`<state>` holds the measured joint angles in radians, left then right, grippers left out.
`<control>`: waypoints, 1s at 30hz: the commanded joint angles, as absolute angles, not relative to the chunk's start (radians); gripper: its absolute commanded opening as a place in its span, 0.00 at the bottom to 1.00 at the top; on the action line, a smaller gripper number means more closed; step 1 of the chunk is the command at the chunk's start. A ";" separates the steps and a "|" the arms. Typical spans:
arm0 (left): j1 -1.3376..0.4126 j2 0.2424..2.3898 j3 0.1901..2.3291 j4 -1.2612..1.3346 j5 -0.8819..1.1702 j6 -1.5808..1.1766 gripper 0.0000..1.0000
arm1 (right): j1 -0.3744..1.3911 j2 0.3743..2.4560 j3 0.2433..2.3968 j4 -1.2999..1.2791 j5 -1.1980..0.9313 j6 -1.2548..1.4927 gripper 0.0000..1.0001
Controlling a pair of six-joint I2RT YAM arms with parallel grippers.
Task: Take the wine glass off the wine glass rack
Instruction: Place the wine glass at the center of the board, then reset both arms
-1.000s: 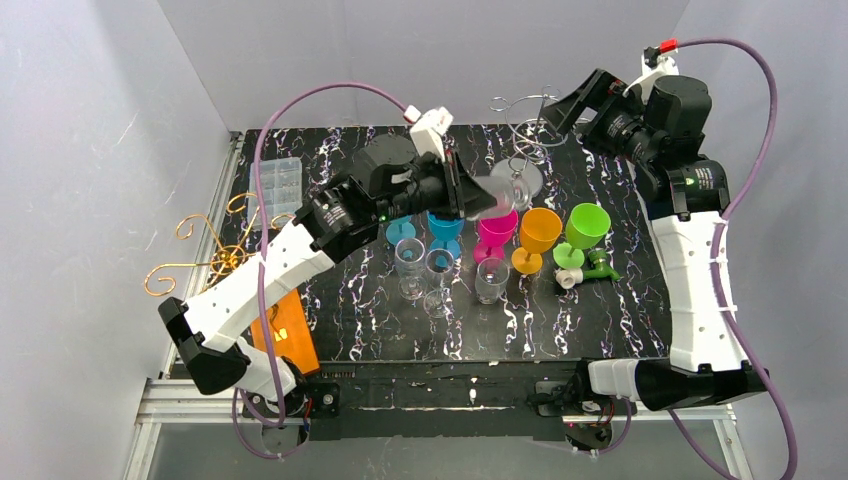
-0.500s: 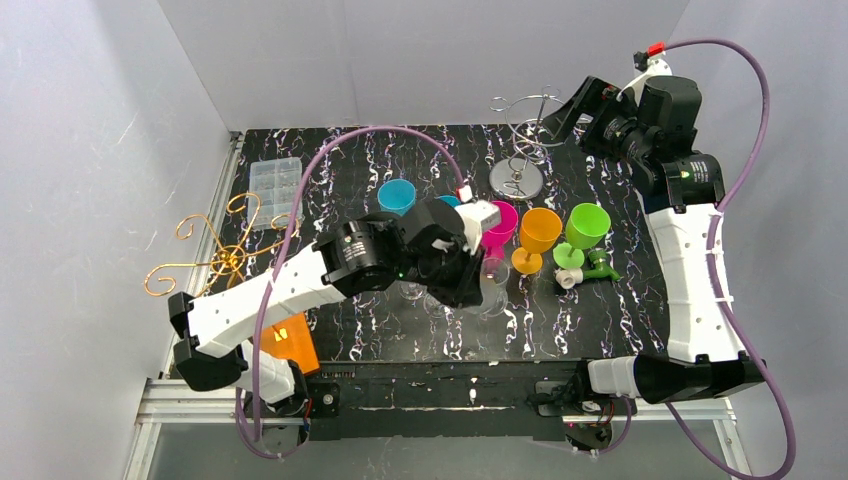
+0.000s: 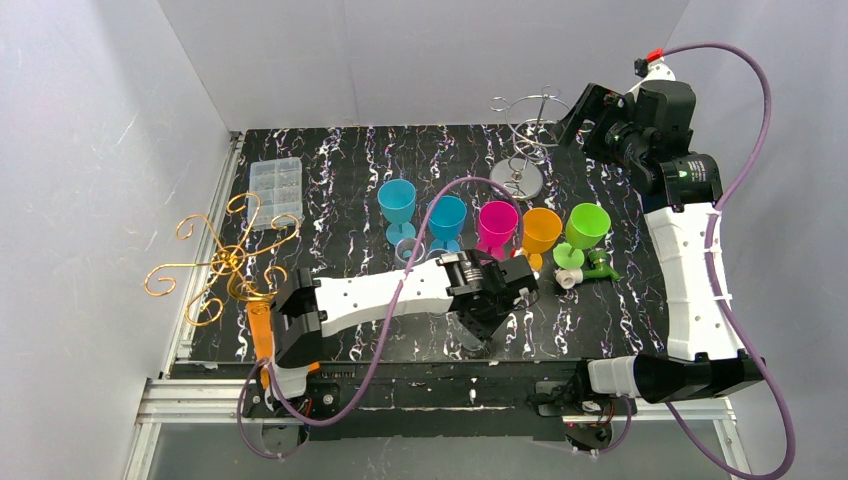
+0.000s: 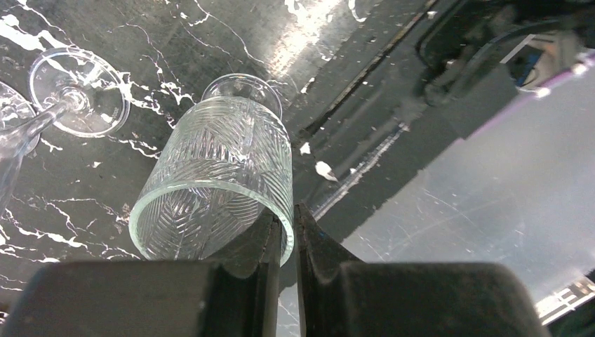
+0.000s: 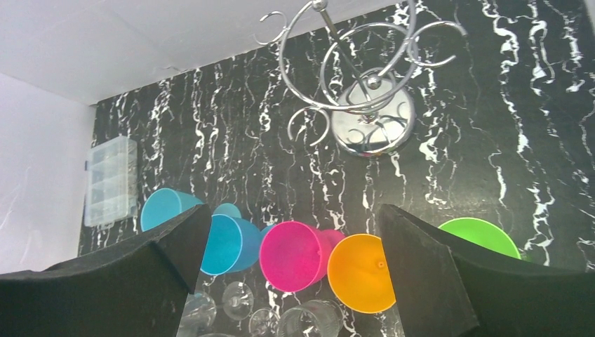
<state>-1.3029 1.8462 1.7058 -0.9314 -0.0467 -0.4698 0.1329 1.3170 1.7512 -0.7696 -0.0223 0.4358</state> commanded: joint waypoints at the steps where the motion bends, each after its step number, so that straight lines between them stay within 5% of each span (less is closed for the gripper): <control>1: -1.307 1.858 1.780 -0.950 -0.095 -0.446 0.00 | 0.133 1.294 1.750 -0.776 0.048 0.410 0.98; 6: -1.307 1.914 1.798 -0.955 -0.124 -0.447 0.00 | 0.133 1.286 1.746 -0.775 0.051 0.407 0.98; 11: -1.307 1.921 1.808 -0.966 -0.144 -0.451 0.24 | 0.133 1.284 1.746 -0.775 0.045 0.406 0.98; 17: -1.307 1.911 1.810 -0.973 -0.162 -0.451 0.38 | 0.133 1.281 1.743 -0.770 0.032 0.410 0.98; 22: -1.307 1.843 1.872 -0.993 -0.148 -0.447 0.67 | 0.133 1.282 1.771 -0.783 0.029 0.408 0.98; 24: -1.308 1.808 1.915 -1.007 -0.142 -0.442 0.97 | 0.133 1.284 1.785 -0.788 0.018 0.410 0.98; 30: -1.300 1.703 2.081 -1.070 -0.302 -0.485 0.98 | 0.133 1.288 1.834 -0.801 0.015 0.412 0.98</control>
